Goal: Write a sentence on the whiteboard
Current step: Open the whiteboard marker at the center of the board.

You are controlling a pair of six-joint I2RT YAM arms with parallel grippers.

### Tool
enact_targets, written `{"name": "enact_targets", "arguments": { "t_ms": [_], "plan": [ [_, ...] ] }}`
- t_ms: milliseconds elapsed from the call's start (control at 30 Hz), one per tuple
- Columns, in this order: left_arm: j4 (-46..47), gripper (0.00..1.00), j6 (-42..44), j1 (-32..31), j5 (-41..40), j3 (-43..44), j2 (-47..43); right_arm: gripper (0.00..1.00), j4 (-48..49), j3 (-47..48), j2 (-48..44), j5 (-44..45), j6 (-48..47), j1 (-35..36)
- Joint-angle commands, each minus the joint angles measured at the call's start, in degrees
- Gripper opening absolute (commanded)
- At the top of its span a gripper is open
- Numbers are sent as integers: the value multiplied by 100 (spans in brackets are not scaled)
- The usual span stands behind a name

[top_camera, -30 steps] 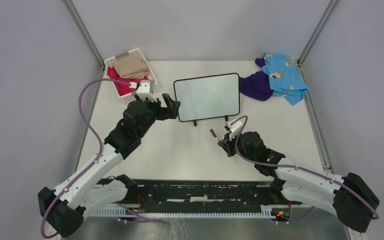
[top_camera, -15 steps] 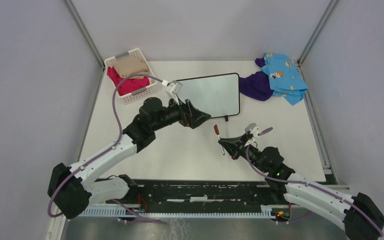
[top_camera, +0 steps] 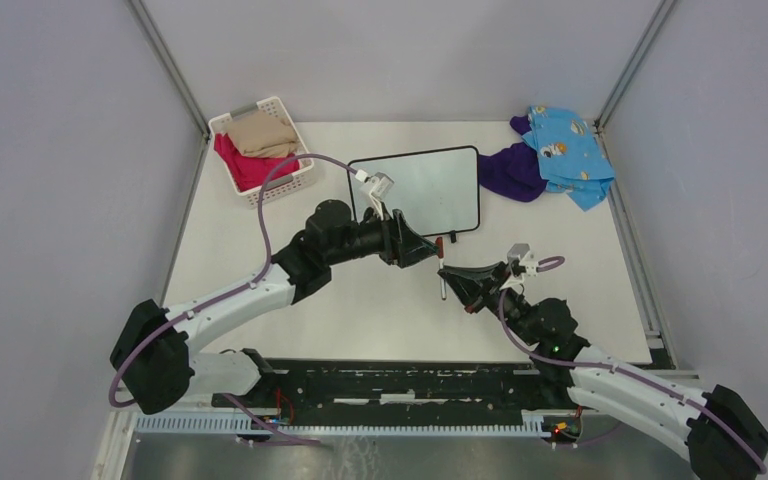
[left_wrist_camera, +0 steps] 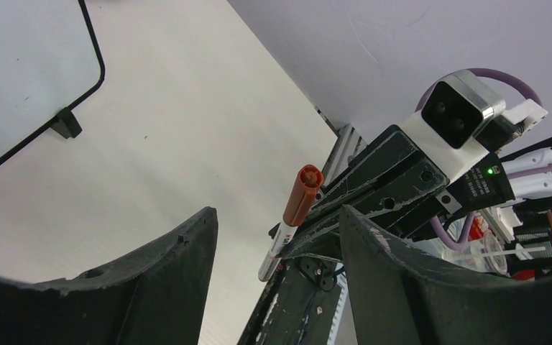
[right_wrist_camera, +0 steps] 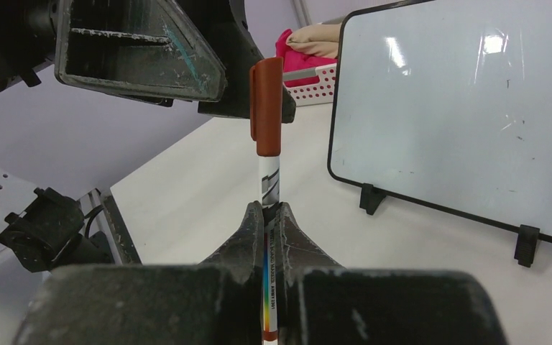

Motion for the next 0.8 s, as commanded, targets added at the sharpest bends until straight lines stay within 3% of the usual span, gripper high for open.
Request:
{"name": "enact_targets", "arguments": {
  "t_ms": [0,433,767],
  "plan": [
    [370,68,-240,-52,18,176,-62,0,493,146,106,8,218,-20],
    [478,52,-223,-132,182,245,67,0,577,280,336,-291,302,-12],
    [504,46,-205,-202,199,237,166,0,628,315,407,-355,372,-15]
  ]
}}
